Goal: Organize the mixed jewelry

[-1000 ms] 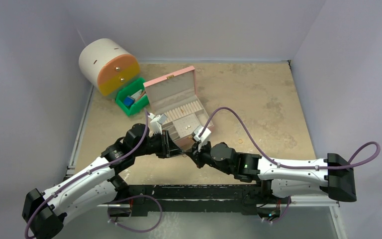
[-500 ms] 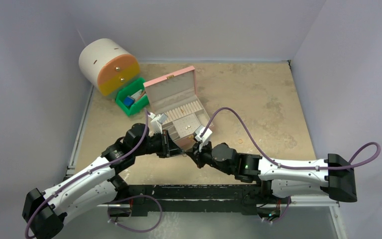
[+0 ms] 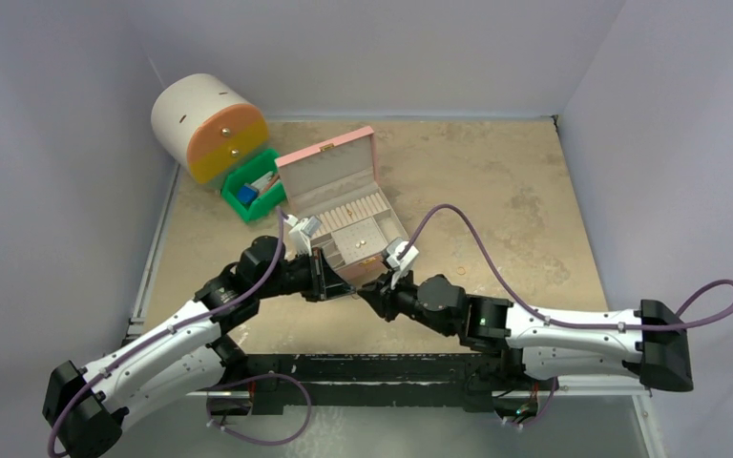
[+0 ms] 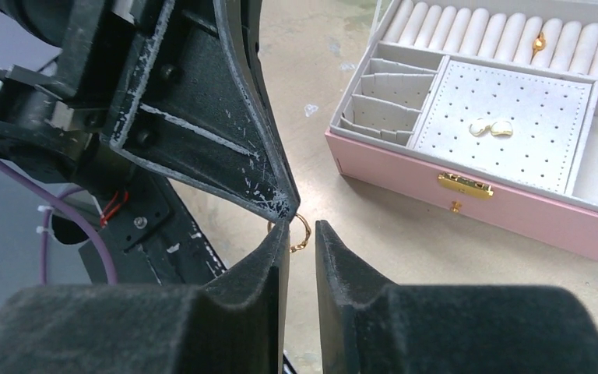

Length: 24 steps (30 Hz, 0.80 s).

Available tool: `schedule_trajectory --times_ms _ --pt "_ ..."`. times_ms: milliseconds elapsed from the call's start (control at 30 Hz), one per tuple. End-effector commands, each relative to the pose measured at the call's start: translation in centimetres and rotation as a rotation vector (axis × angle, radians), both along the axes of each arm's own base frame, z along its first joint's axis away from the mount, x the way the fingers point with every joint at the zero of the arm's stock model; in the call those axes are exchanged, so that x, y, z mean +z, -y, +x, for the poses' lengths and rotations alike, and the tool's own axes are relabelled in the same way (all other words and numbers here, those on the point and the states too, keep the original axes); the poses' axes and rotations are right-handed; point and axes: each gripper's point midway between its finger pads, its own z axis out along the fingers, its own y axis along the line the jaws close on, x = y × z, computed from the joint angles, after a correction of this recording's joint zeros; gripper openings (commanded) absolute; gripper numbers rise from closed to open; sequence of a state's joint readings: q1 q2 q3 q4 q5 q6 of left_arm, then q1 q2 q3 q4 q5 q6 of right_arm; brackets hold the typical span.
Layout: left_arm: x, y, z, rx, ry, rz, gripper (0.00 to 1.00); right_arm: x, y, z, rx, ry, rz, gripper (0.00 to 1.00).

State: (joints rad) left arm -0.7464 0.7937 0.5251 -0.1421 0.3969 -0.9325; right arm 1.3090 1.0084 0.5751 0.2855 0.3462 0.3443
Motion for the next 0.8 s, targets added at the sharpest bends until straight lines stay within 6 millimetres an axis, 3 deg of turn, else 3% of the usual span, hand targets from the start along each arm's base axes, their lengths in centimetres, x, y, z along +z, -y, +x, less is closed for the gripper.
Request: schedule_trajectory --times_ms 0,300,533,767 --pt "2.5 0.3 0.5 0.007 0.076 -0.065 0.0 2.3 0.3 -0.5 -0.005 -0.022 0.1 0.23" --pt "7.3 -0.4 0.4 0.031 0.215 -0.179 0.0 4.2 0.9 -2.4 0.071 -0.095 0.2 0.42" --pt "10.9 -1.3 -0.2 0.056 0.324 -0.307 0.0 5.8 0.5 -2.6 0.162 -0.188 0.324 0.43" --pt "13.3 -1.8 -1.1 0.047 0.381 -0.397 0.0 9.0 0.7 -3.0 0.296 -0.175 0.49 0.45"
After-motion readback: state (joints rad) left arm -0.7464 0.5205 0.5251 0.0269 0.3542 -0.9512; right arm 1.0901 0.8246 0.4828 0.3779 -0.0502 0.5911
